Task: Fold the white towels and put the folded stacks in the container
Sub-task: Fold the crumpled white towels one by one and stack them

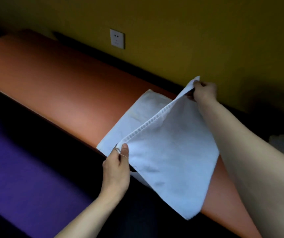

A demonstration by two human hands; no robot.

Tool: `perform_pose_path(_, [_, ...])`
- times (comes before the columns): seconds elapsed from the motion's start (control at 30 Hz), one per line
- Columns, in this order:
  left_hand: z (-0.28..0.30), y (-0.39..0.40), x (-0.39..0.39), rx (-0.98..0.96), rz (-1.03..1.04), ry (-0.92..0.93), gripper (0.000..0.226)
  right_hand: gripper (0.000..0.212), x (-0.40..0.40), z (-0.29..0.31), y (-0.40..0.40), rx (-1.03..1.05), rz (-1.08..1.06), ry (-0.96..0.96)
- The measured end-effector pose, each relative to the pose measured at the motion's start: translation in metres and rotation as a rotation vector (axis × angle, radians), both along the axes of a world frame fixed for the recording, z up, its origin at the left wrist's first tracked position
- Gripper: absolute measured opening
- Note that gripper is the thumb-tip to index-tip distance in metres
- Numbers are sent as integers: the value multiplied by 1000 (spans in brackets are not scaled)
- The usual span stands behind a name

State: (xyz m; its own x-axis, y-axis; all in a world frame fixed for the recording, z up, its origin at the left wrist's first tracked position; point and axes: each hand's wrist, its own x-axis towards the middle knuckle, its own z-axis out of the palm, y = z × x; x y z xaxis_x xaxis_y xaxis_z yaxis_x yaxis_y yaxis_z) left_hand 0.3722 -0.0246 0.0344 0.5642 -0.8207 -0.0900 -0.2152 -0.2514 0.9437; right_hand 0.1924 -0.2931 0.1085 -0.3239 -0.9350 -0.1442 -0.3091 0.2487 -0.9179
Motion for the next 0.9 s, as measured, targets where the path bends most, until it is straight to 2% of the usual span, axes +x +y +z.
perform_pose_path(0.27, [-30, -26, 65, 46, 168, 12, 48, 26, 94, -25, -43, -8, 96, 29])
perform_pose_path(0.37, [-46, -35, 81, 130, 145, -12, 45, 28, 113, -43, -55, 23, 114, 1])
perform_pose_path(0.47, [-68, -37, 93, 222, 76, -50, 29, 31, 117, -58, -39, 58, 140, -89])
perform_pose_path(0.67, [-87, -40, 104, 288, 110, -172, 23, 15, 63, -108, 74, 16, 154, -14])
perform_pose_path(0.73, [-88, -40, 105, 301, 135, -214, 32, 19, 31, -128, 125, 3, 115, 93])
perform_pose_path(0.83, [-90, -39, 107, 295, 122, -250, 42, 10, -10, -144, 201, 41, 49, 305])
perform_pose_path(0.9, [-89, -38, 106, 294, 101, -232, 43, 8, -28, -146, 250, 92, -58, 351])
